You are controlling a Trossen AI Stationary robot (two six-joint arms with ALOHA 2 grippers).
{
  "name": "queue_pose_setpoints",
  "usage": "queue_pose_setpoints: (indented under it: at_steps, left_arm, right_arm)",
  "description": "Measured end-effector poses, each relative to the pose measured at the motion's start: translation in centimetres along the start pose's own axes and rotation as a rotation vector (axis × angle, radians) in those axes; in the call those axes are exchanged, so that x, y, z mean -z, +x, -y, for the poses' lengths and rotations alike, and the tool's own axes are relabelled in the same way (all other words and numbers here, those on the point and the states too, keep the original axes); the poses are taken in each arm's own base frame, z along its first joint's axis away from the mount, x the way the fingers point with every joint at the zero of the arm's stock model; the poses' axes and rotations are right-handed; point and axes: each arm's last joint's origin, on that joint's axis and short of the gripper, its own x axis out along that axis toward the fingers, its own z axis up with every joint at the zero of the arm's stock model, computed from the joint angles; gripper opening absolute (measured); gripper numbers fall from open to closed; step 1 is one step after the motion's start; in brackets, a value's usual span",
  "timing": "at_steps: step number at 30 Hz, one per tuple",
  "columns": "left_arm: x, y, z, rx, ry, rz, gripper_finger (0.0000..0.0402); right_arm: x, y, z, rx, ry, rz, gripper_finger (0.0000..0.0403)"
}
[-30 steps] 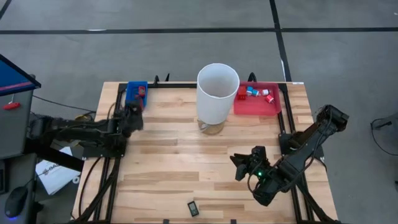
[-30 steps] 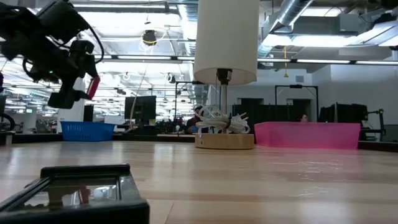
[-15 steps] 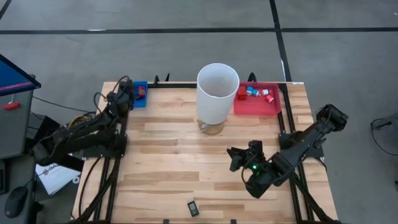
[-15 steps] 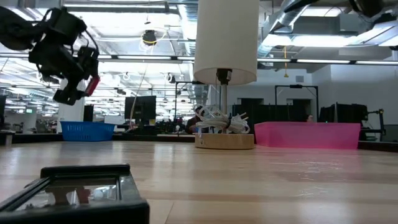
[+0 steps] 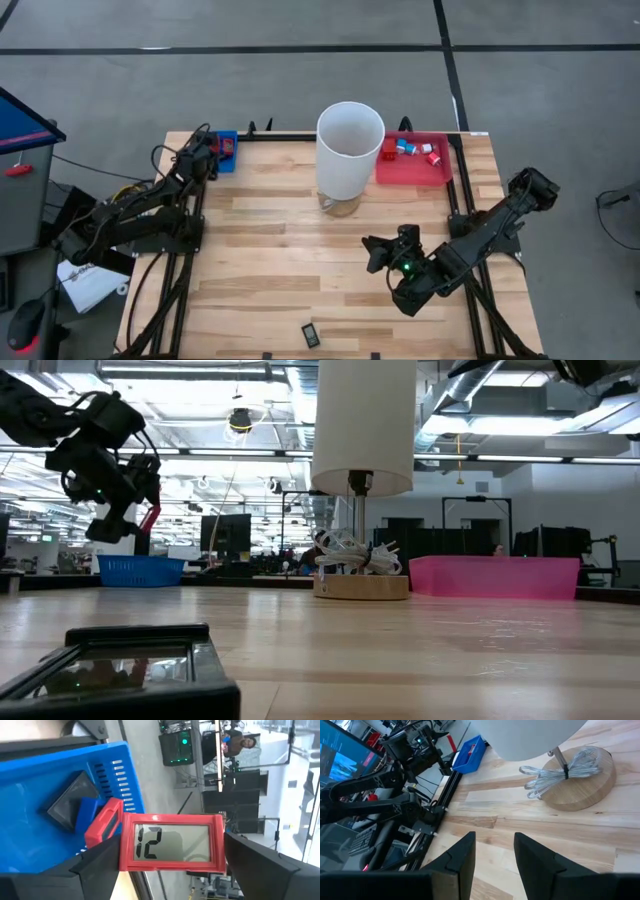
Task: Pick & Place Office items
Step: Put the red digital timer into the blue bin, then put the black digital timer into the blue bin
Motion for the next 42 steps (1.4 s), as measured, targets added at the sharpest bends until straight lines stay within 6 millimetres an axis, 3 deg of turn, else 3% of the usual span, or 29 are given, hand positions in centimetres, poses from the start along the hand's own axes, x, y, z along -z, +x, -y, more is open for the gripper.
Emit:
queue_pose_setpoints:
  at_steps: [15,21,25,30,35,42]
  left_arm:
    - [-0.1,-0.1,-0.1,-0.003,-0.095,0.040,0.0305]
    - [0.3,-0.6,1.2,0.103,-0.027,-0.090,0.0305]
    - [1.3,-1.4,2.9,0.321,0.198,-0.358,0.0305]
    - [3.5,-4.2,4.4,0.740,0.416,-0.964,0.0302]
    - [5.8,-8.8,4.6,0.974,0.381,-1.486,0.0301]
    - [7.4,-15.2,3.6,1.043,0.221,-1.907,0.0301]
  right_arm:
    - [0.1,0.0,-0.1,-0.006,0.014,-0.004,0.0128]
    - [0.1,0.0,-0.1,-0.005,0.011,-0.004,0.0128]
    - [0.1,0.0,-0.1,-0.003,0.008,-0.004,0.0128]
    - [0.1,0.0,-0.1,-0.004,0.007,-0.004,0.0128]
    - [0.2,0.0,-0.1,-0.001,-0.008,-0.020,0.0128]
    - [0.7,-0.7,-0.1,-0.012,-0.005,-0.078,0.0128]
